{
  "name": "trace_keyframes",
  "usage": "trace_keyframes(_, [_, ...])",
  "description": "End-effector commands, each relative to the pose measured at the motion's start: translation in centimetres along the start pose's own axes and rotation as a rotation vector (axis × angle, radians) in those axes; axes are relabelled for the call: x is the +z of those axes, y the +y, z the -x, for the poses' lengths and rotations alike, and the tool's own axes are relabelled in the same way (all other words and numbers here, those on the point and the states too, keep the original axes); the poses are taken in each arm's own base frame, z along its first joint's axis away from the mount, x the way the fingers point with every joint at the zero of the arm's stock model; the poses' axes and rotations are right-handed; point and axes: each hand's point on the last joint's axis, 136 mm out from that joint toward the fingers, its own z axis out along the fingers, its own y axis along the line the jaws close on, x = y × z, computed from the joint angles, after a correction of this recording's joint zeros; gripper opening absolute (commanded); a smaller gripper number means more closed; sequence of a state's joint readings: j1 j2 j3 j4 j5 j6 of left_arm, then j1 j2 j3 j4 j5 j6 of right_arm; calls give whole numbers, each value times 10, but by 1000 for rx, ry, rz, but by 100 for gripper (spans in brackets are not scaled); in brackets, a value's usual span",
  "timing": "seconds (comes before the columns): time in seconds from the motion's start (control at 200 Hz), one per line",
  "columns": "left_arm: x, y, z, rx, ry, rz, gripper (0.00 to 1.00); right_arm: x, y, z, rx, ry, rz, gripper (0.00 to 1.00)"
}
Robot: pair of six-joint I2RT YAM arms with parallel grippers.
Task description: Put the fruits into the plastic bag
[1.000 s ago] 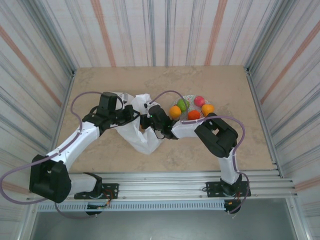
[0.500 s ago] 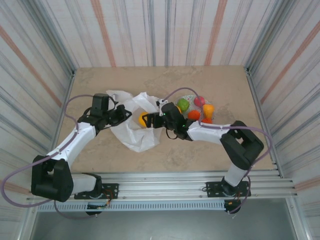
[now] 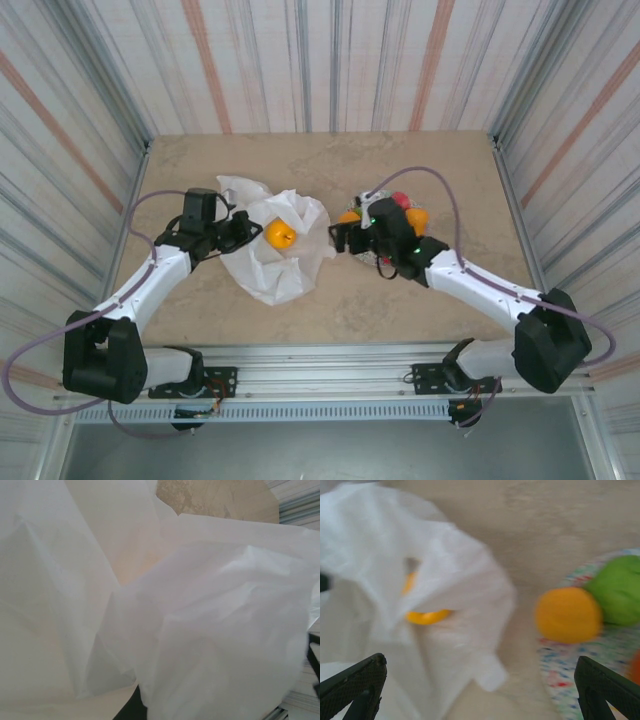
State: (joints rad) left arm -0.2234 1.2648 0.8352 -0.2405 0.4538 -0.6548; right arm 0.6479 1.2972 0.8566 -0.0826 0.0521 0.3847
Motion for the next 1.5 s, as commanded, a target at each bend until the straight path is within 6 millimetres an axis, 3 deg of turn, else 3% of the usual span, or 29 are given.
trace_keyframes(0.0, [-1, 0, -4, 9, 14, -20, 0, -5, -48, -27, -45, 174, -148, 97])
trace_keyframes(0.311, [-2, -2, -3, 9, 12, -22, 0, 41, -52, -24, -192, 313, -244, 86])
trace_keyframes(0.641, [-3, -4, -2, 17, 11, -24, 0, 89, -54, -25, -317, 396, -328, 81])
trace_keyframes(0.947, [-4, -5, -1, 19, 8, -28, 0, 110, -50, -26, -353, 422, -313, 83])
trace_keyframes(1.493, [-2, -4, -2, 18, 12, -27, 0, 124, -49, -33, -371, 444, -300, 77])
